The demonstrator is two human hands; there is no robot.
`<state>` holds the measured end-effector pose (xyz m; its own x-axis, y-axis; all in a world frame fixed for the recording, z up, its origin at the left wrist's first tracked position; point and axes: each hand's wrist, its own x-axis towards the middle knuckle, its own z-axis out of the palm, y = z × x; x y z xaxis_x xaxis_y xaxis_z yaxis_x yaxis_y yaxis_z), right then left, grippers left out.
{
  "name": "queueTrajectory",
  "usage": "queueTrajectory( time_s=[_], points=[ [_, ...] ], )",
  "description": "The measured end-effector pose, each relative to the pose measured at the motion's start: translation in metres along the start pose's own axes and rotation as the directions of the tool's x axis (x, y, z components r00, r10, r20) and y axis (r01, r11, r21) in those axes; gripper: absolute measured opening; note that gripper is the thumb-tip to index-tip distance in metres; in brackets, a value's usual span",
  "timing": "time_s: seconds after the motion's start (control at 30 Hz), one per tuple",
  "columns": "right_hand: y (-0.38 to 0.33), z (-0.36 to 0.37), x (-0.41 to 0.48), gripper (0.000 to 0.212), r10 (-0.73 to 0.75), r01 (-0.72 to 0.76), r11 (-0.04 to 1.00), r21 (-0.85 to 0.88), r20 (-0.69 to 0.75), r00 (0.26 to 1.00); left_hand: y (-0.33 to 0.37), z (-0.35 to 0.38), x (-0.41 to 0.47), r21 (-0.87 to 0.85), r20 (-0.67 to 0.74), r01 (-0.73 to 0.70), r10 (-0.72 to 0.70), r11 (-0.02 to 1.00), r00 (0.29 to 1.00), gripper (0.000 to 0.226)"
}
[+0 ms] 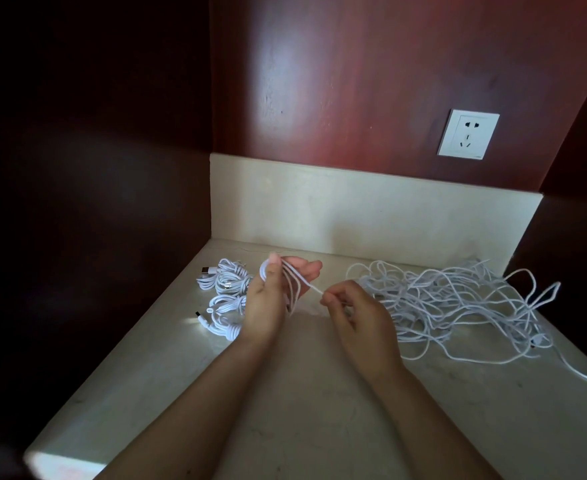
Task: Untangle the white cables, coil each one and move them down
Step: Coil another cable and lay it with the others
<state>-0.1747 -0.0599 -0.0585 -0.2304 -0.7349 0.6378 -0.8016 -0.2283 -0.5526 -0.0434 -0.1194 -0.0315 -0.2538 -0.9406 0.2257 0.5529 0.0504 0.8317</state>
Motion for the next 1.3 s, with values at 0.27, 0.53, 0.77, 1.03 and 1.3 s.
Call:
queueTrajectory(
  time_s=[0.27,0.53,0.77,1.03,1.3],
  points=[
    [0.015,-0.001,0.007,0.029,-0.062,0.090,0.987,-0.136,0.197,0.978,0.014,-0.003,0.008,-0.174,-0.270,-0.059,0.010,0.983,0.963,0.043],
    [0.026,-0.011,0.011,0.018,-0.118,0.137,0.987,-0.084,0.196,0.973,0.017,-0.012,0.010,-0.039,-0.383,-0.124,0.099,0.992,0.919,0.044],
    [0.015,-0.019,0.011,0.020,-0.150,0.137,0.983,0.124,0.097,0.984,0.007,-0.009,0.010,0.158,-0.181,0.054,-0.025,0.986,0.983,0.041],
    [0.005,-0.022,0.016,0.013,-0.133,0.122,0.966,0.230,0.033,0.991,0.003,0.017,-0.001,0.583,0.072,0.289,-0.402,0.759,0.913,0.066],
    [0.016,-0.027,0.018,0.011,0.010,-0.019,0.946,0.324,0.031,0.999,0.006,0.033,0.005,0.667,0.267,0.348,-0.647,0.659,0.714,0.075]
  ],
)
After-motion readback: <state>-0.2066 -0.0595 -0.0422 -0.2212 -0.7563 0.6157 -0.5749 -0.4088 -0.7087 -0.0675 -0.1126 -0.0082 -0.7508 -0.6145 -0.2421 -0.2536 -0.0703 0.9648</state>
